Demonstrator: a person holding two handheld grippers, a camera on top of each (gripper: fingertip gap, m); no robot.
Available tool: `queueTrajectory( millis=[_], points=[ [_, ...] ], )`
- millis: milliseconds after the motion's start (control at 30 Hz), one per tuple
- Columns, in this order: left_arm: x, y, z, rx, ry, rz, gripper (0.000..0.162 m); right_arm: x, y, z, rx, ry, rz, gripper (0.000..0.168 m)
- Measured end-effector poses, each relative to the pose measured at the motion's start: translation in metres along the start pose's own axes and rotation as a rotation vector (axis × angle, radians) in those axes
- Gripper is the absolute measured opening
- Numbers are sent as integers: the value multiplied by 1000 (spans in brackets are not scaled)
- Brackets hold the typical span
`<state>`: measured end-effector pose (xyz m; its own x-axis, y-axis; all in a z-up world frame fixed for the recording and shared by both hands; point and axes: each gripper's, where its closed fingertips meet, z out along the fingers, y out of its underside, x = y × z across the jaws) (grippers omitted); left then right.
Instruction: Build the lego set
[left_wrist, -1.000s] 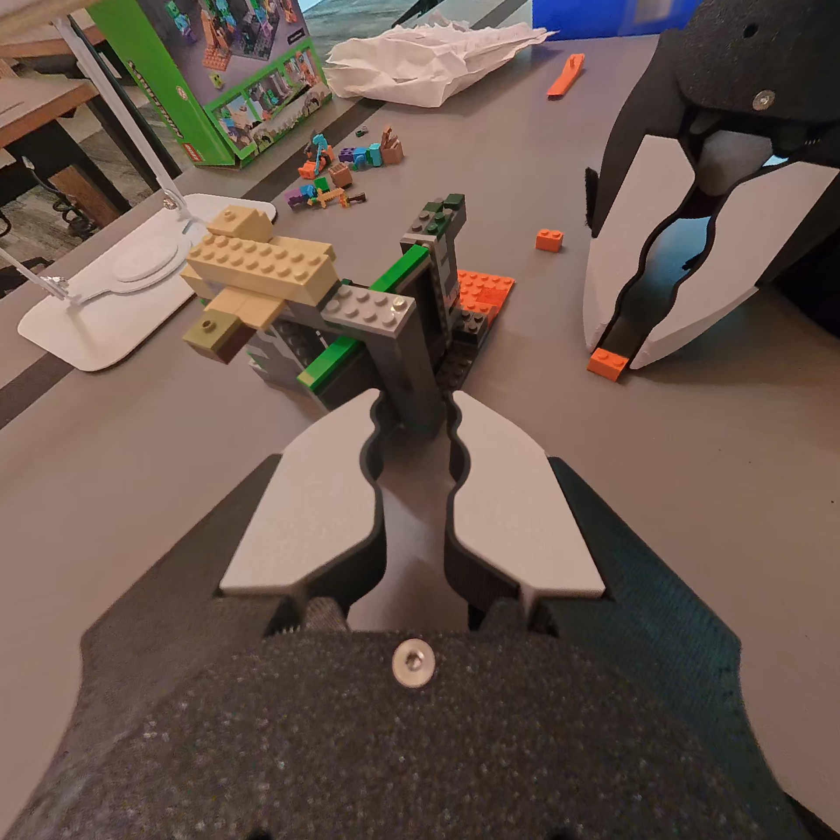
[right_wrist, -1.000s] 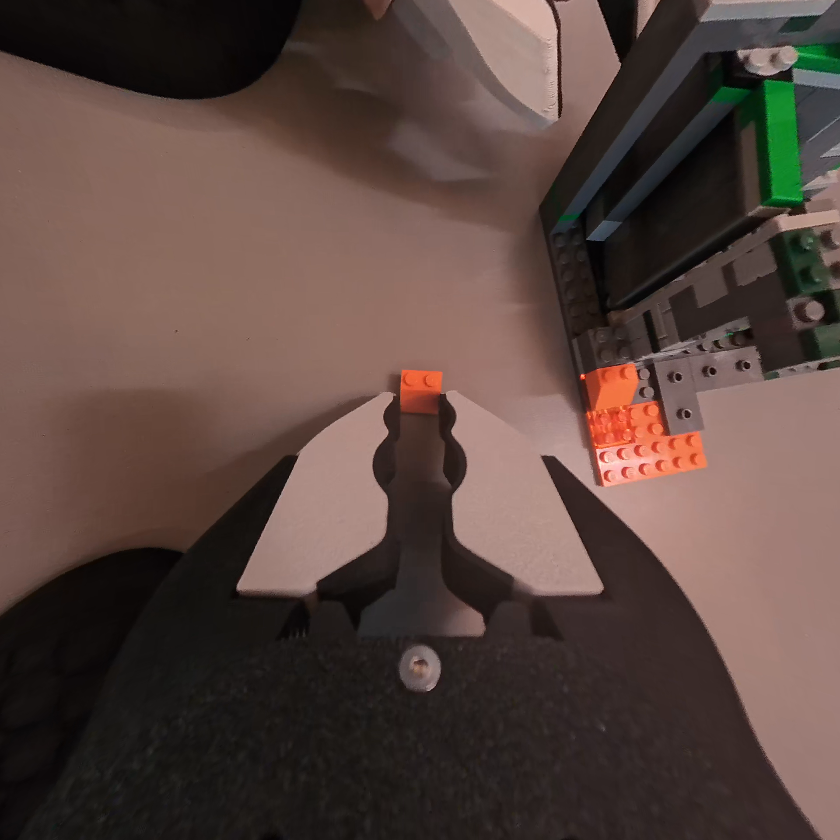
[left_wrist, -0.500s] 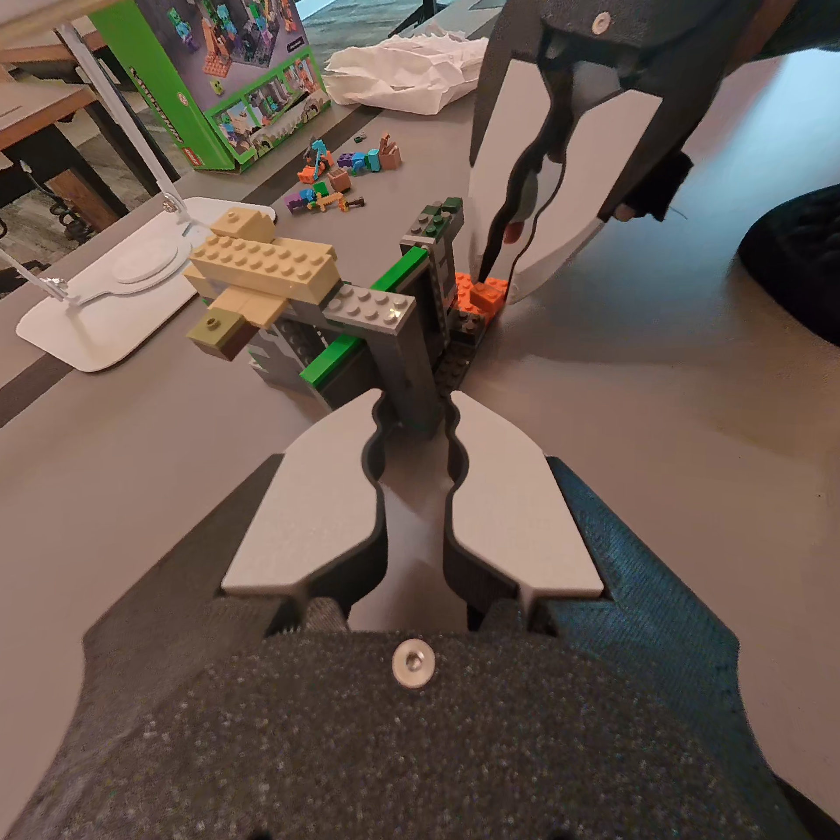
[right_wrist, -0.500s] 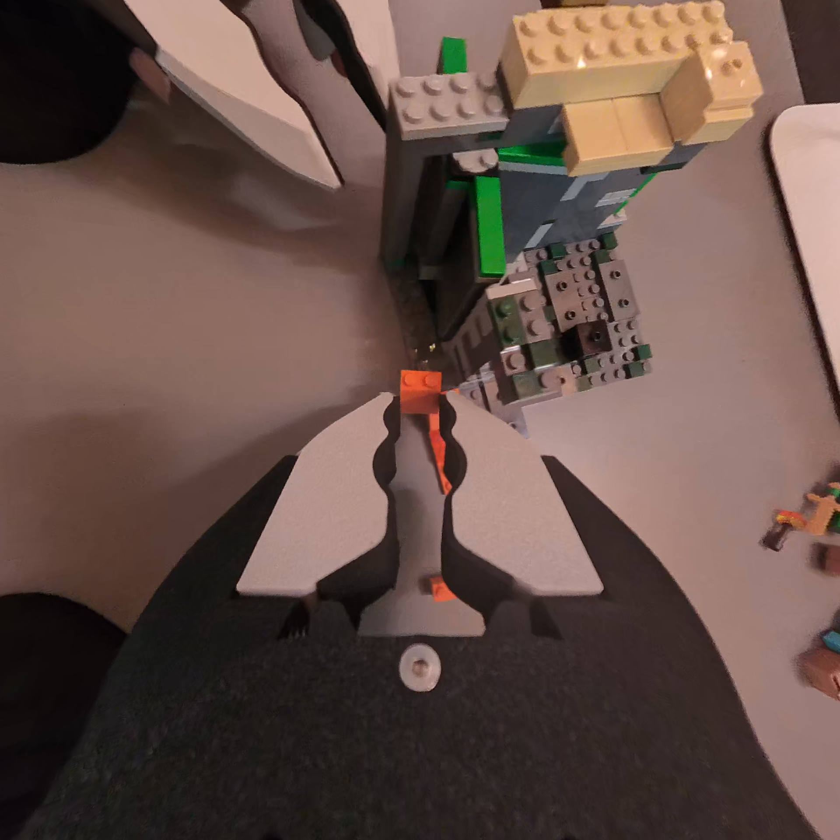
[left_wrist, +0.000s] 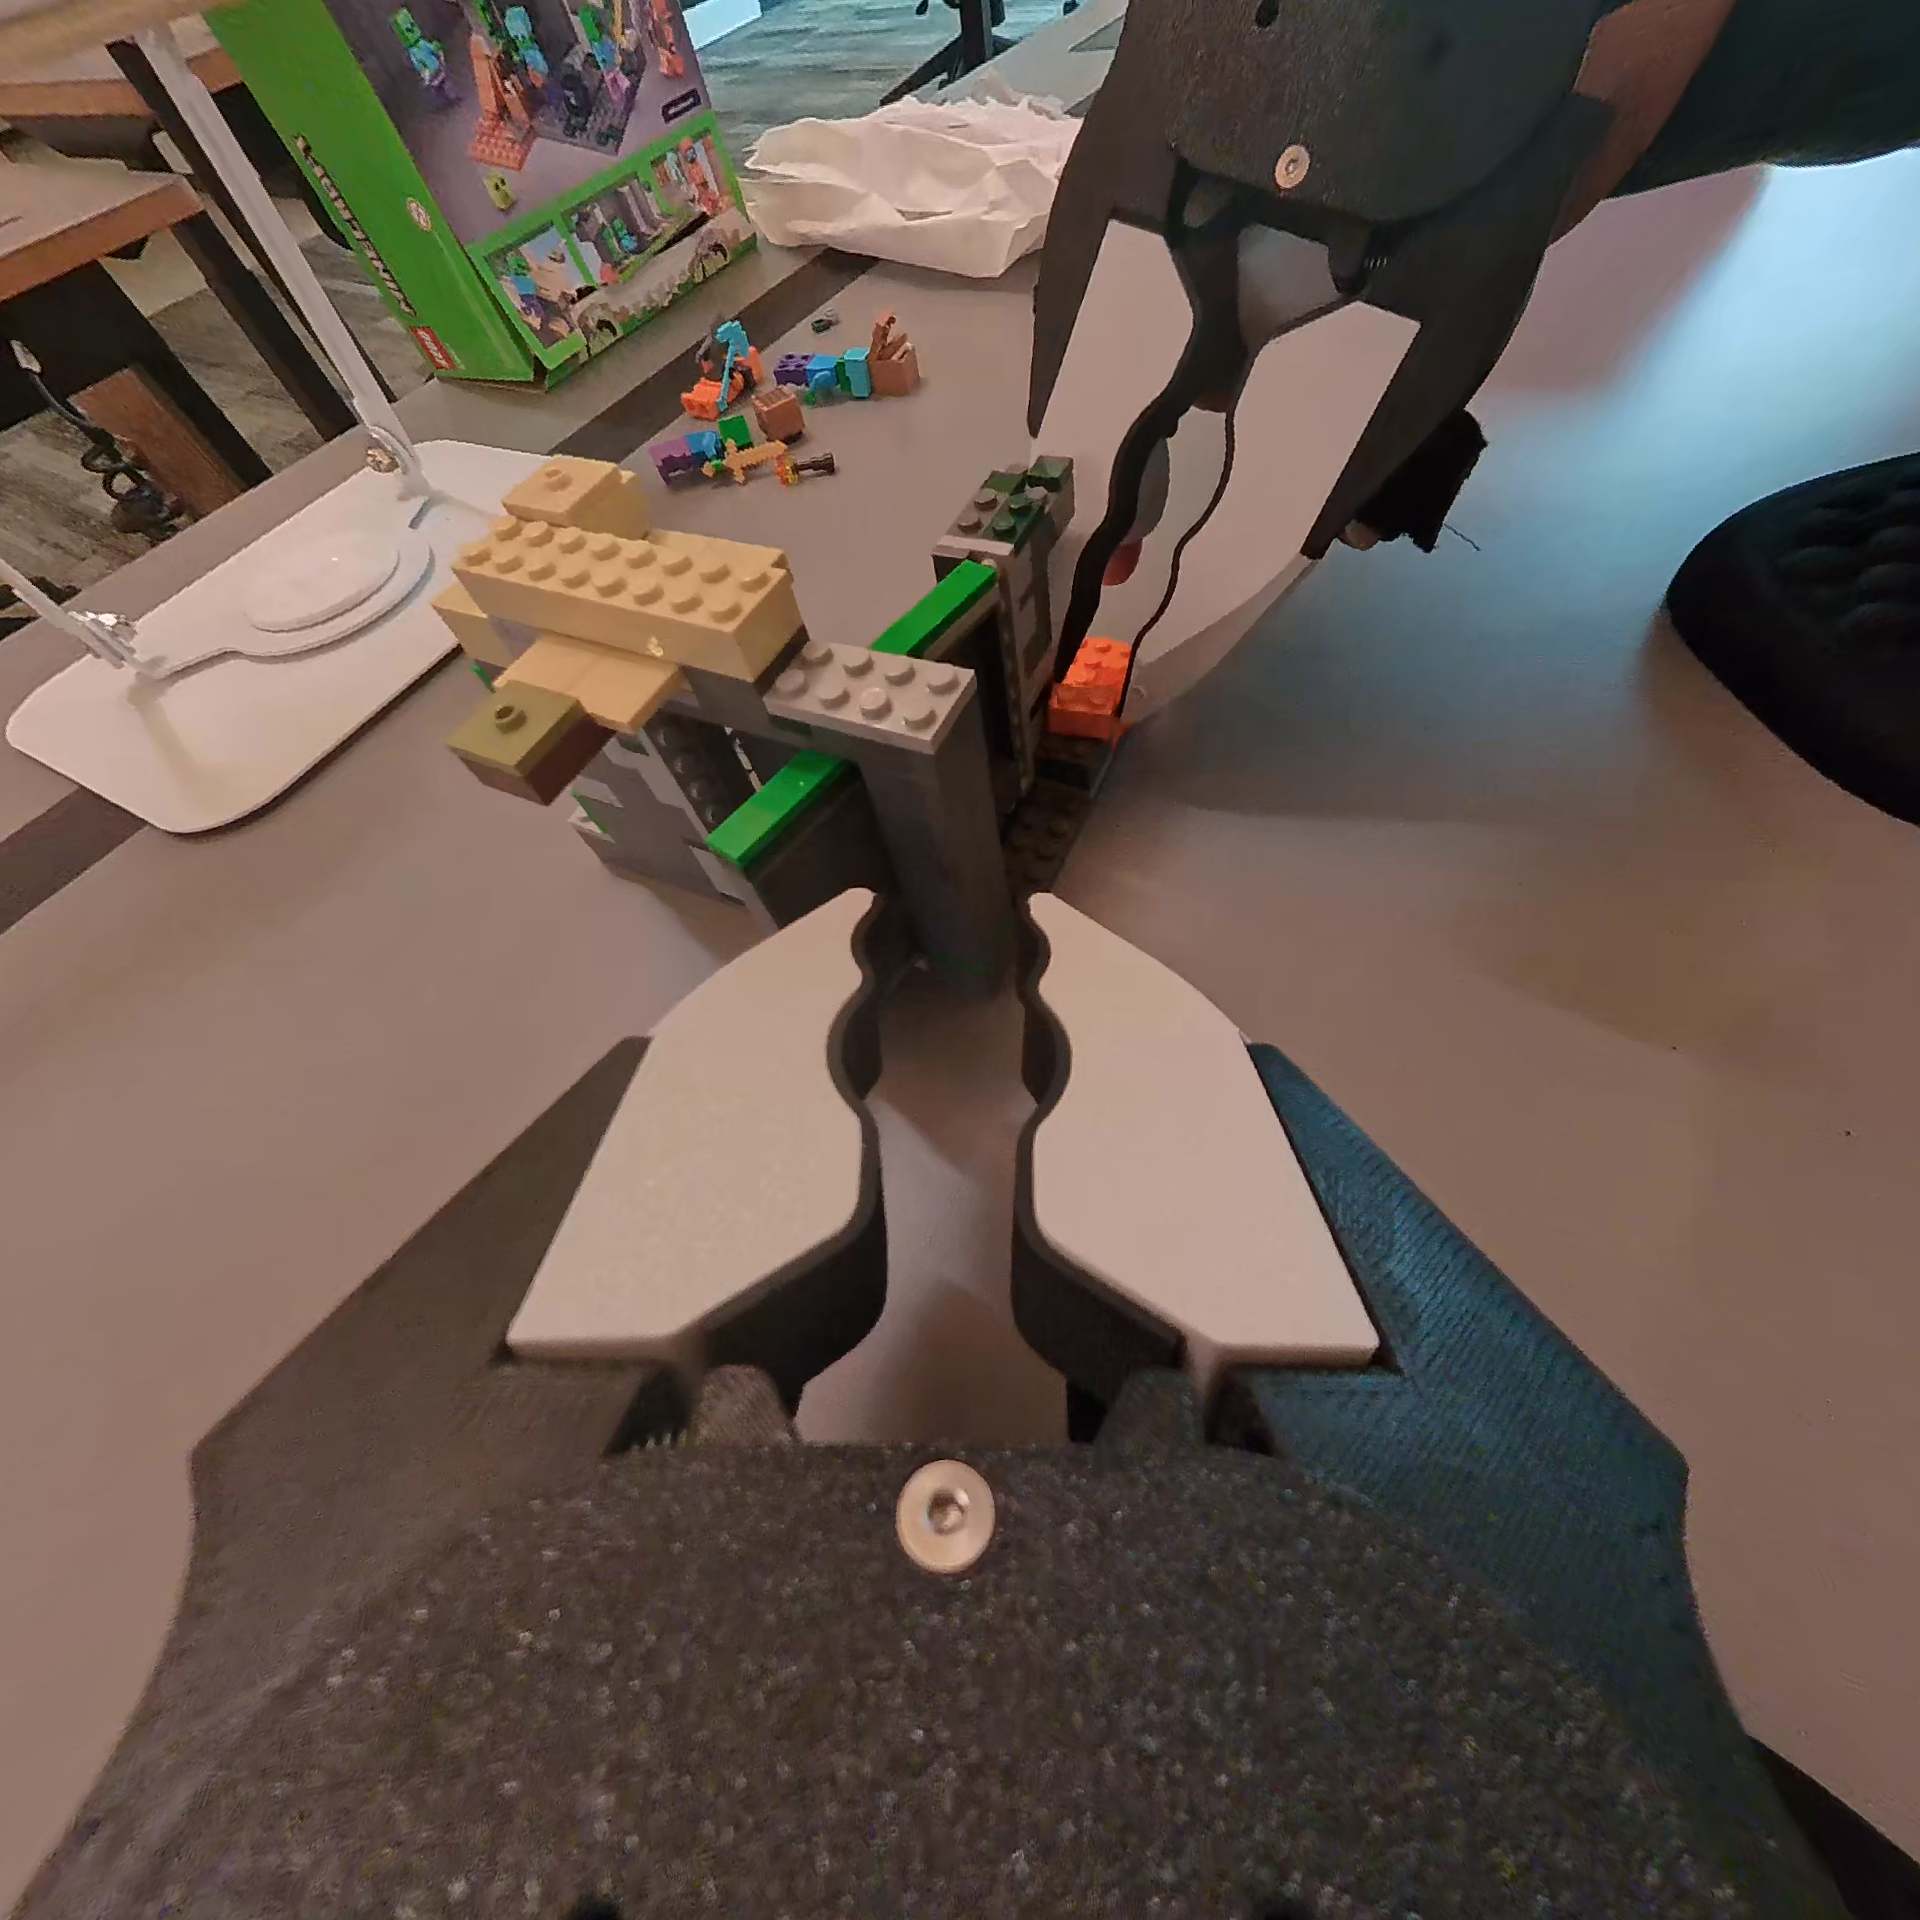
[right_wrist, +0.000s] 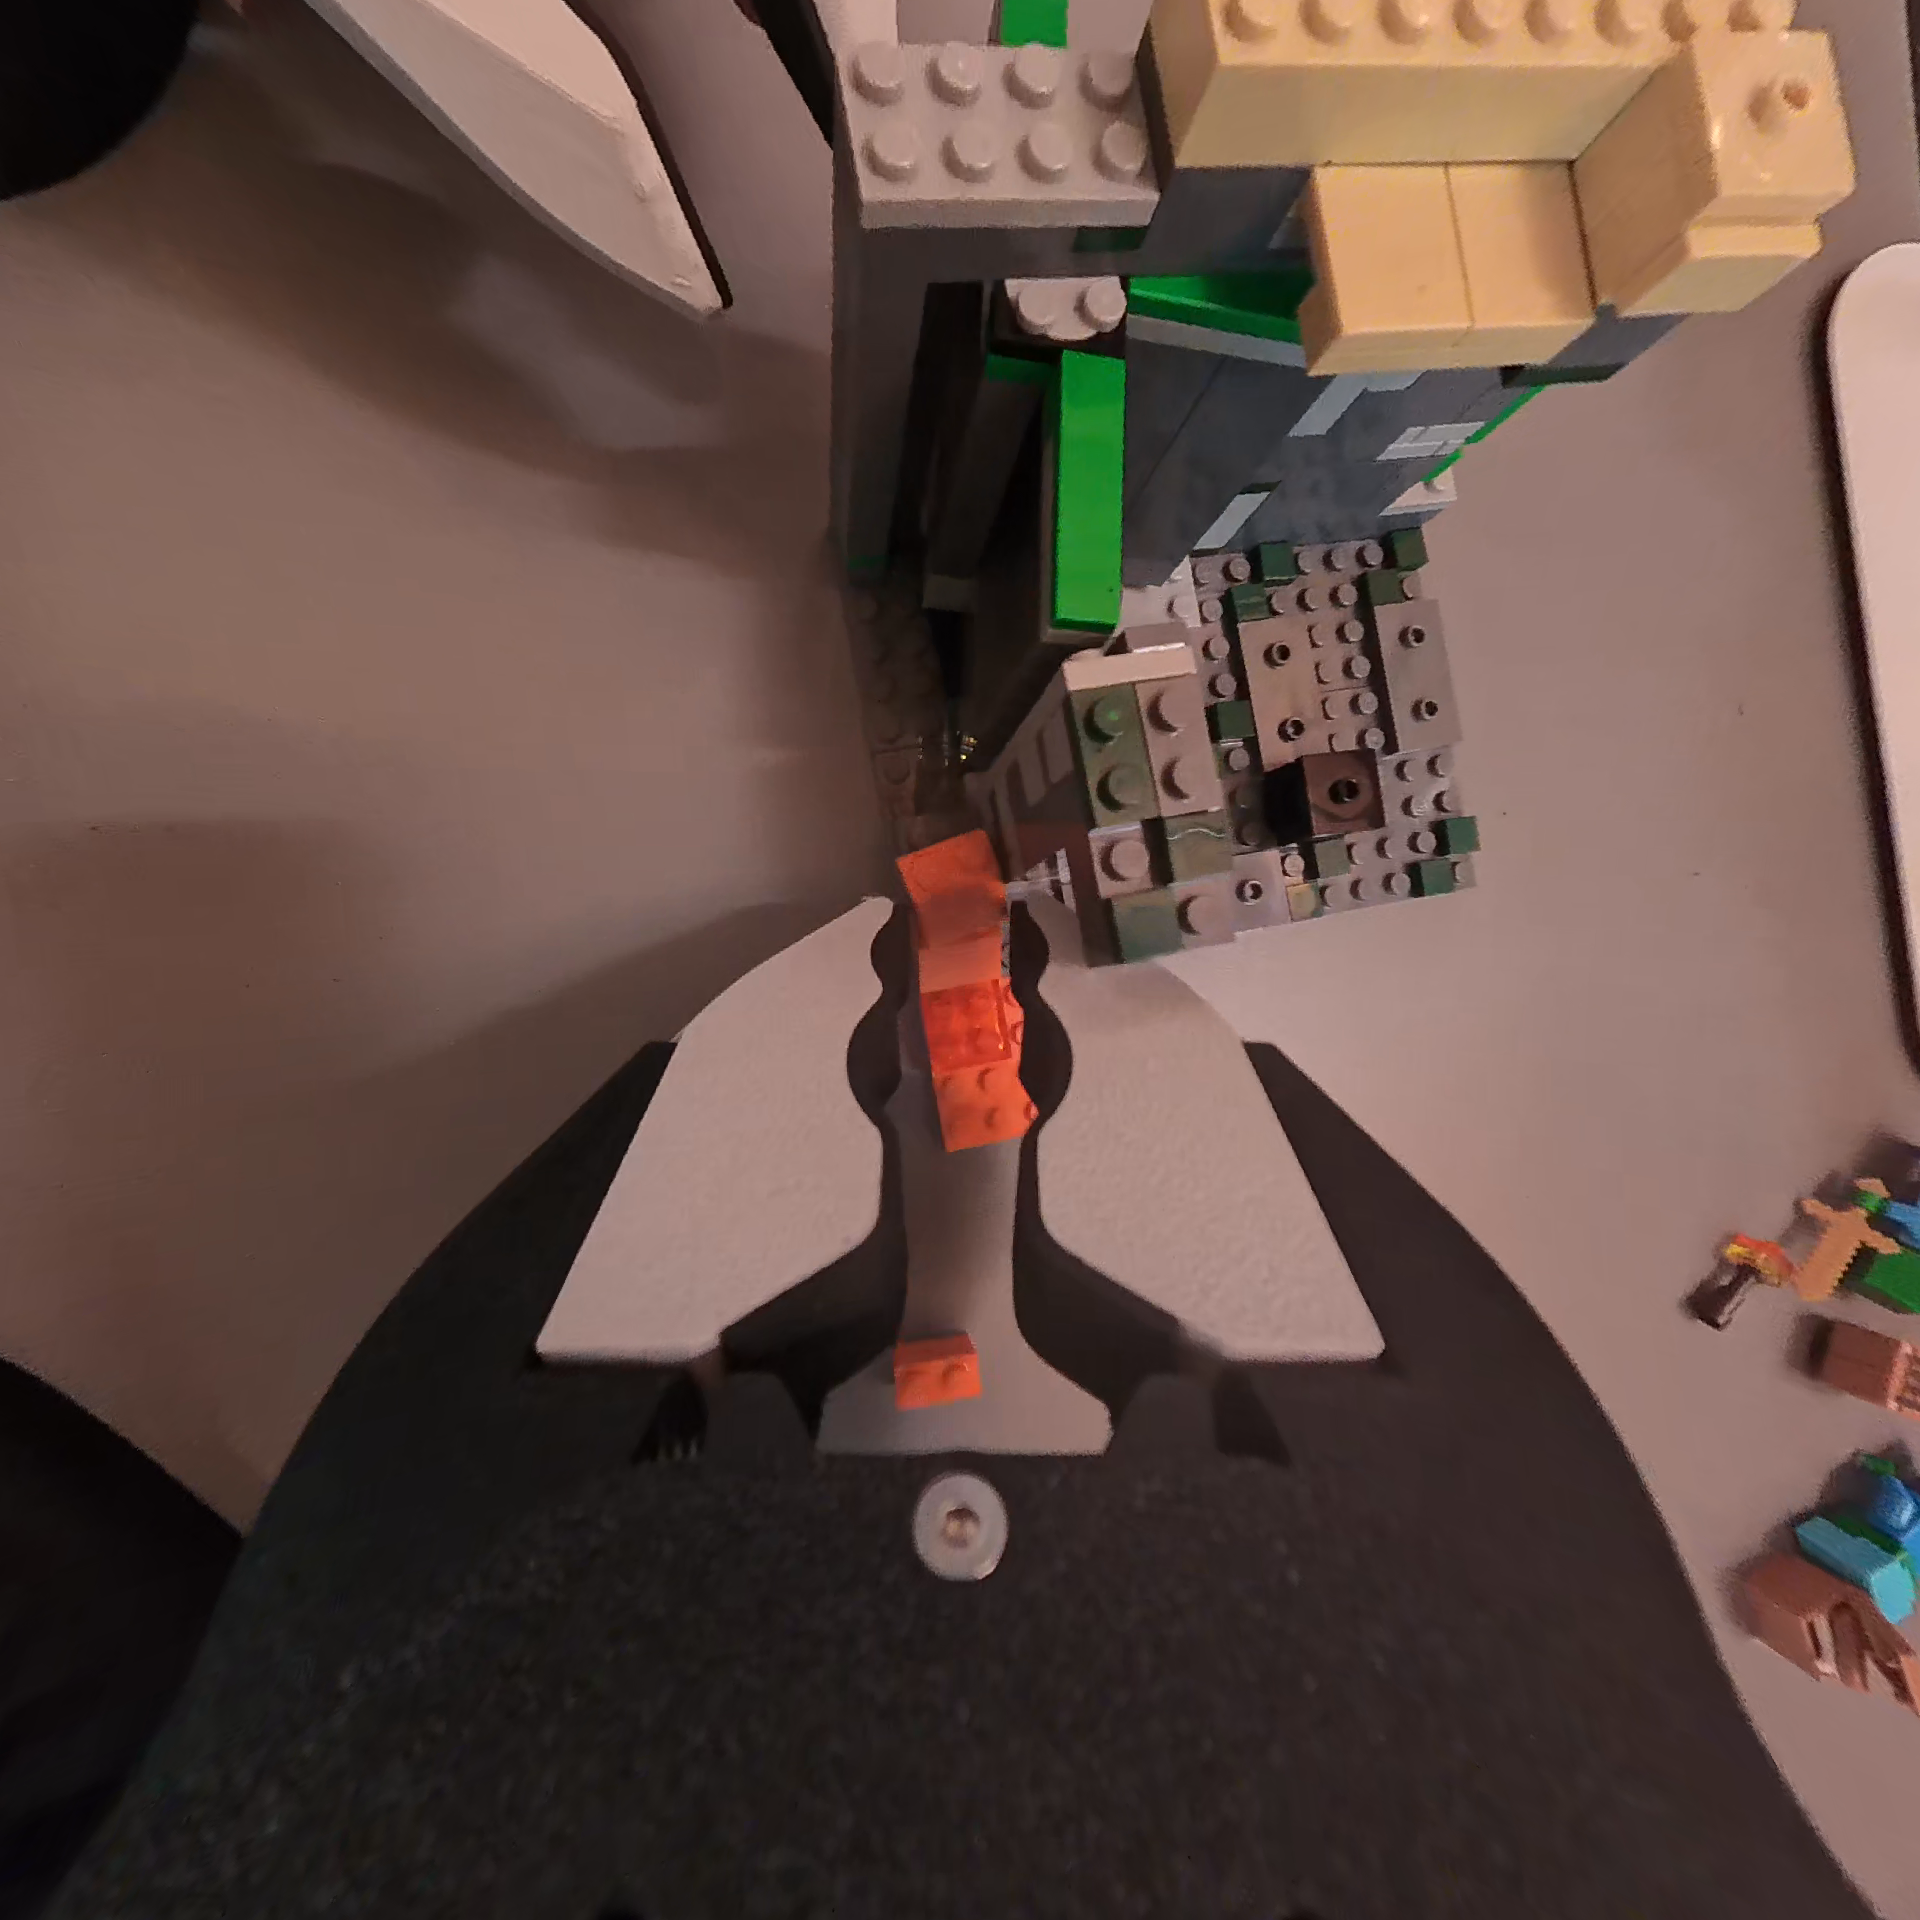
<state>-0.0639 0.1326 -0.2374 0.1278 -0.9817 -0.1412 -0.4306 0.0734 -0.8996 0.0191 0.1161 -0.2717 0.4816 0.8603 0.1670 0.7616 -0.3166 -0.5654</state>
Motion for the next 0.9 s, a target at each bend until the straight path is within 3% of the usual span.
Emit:
queueTrajectory(
  millis=[267, 567, 900],
  points=[
    [1, 1, 0, -4, 4, 1, 22, -1, 1, -5, 25, -1, 53, 21],
    [2, 0, 0, -2, 4, 6, 22, -3, -13, -6, 203, 48, 336, 20],
    [4, -2, 0, -1, 6, 14, 22, 3, -12, -3, 220, 85, 467, 18]
  ],
)
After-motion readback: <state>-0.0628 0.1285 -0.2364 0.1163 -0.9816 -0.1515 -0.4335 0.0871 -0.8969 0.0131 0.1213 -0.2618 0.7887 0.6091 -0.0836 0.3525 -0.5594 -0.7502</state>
